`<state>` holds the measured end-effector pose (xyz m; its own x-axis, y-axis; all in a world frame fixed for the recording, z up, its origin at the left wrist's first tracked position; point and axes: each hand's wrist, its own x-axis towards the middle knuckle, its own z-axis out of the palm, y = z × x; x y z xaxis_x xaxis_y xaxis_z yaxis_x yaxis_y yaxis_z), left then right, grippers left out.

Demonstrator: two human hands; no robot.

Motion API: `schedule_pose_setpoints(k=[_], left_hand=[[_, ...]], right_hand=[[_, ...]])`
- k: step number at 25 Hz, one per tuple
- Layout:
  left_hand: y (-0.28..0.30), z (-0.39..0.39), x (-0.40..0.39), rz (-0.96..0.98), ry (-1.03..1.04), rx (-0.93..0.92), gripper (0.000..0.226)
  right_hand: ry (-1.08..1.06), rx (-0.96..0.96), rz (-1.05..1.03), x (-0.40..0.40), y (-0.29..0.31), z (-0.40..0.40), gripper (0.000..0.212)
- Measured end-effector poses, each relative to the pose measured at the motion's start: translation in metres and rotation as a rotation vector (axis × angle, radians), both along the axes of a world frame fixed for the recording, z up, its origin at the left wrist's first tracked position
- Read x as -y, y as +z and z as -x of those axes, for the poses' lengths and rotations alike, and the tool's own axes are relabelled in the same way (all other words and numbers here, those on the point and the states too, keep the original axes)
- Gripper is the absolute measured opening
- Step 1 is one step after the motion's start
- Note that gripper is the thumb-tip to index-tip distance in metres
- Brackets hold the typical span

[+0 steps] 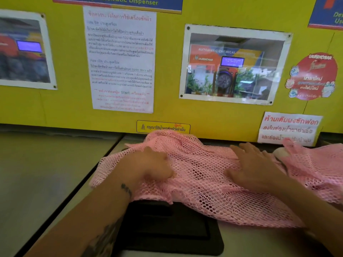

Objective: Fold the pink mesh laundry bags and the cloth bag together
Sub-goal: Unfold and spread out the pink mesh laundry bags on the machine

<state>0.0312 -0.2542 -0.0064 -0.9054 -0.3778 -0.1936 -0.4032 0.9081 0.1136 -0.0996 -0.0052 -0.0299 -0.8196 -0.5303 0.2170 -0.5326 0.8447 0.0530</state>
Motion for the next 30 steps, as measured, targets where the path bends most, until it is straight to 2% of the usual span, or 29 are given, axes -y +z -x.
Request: schedule_pose_setpoints(k=[1, 2, 4, 6, 8, 10, 11, 13, 15, 18, 20, 22, 23, 26, 27, 28, 29, 30], left_hand=[[-0.001, -0.003, -0.004, 0.019, -0.061, 0.064, 0.070], [-0.002, -0.004, -0.006, 0.012, -0.104, 0.049, 0.059], [0.003, -0.007, -0.006, -0.085, -0.194, -0.067, 0.037], [0.014, -0.016, -0.004, -0.289, -0.242, -0.209, 0.024], [0.024, -0.019, 0.007, -0.438, -0.157, -0.475, 0.020], [0.021, -0.014, 0.025, -0.362, 0.003, -0.721, 0.022], [0.015, -0.011, 0.032, -0.279, 0.052, -0.765, 0.023], [-0.006, -0.004, 0.040, -0.226, 0.086, -0.741, 0.024], [-0.023, 0.001, 0.042, -0.247, 0.052, -0.609, 0.033], [-0.030, 0.011, 0.049, -0.142, 0.053, -0.328, 0.077], [-0.027, 0.013, 0.061, -0.179, 0.091, -0.288, 0.096], [-0.026, 0.010, 0.074, -0.265, 0.177, -0.391, 0.089], [-0.024, 0.008, 0.078, -0.247, 0.210, -0.416, 0.082], [-0.012, 0.003, 0.072, -0.065, 0.282, -0.495, 0.055], [-0.005, 0.001, 0.062, -0.049, 0.266, -0.554, 0.039], [-0.001, -0.001, 0.053, -0.095, 0.217, -0.577, 0.027], [0.003, -0.003, 0.044, -0.163, 0.143, -0.550, 0.023], [0.004, -0.005, 0.039, -0.232, 0.063, -0.450, 0.029]], right_hand=[[0.001, 0.030, 0.009, -0.002, -0.001, -0.001, 0.085], [0.014, 0.055, 0.045, -0.003, -0.001, 0.000, 0.084], [0.084, 0.058, 0.219, -0.003, 0.004, -0.001, 0.079], [0.206, 0.068, 0.339, 0.008, 0.013, -0.007, 0.068], [0.330, 0.155, 0.265, 0.029, 0.024, -0.018, 0.062], [0.414, 0.238, 0.182, 0.056, 0.028, -0.033, 0.068], [0.437, 0.258, 0.160, 0.069, 0.026, -0.042, 0.072], [0.499, 0.310, 0.098, 0.093, 0.017, -0.059, 0.076], [0.581, 0.334, -0.016, 0.104, 0.002, -0.072, 0.070], [0.656, 0.420, 0.014, 0.087, 0.010, -0.079, 0.063], [0.615, 0.537, 0.027, 0.068, 0.026, -0.076, 0.058], [0.521, 0.598, 0.013, 0.054, 0.037, -0.069, 0.045], [0.497, 0.586, 0.031, 0.051, 0.040, -0.064, 0.036], [0.495, 0.413, 0.322, 0.055, 0.033, -0.052, 0.018], [0.477, 0.344, 0.422, 0.058, 0.029, -0.053, 0.018], [0.471, 0.313, 0.488, 0.061, 0.024, -0.057, 0.027], [0.478, 0.347, 0.500, 0.064, 0.020, -0.061, 0.040], [0.493, 0.433, 0.449, 0.068, 0.015, -0.066, 0.052]])
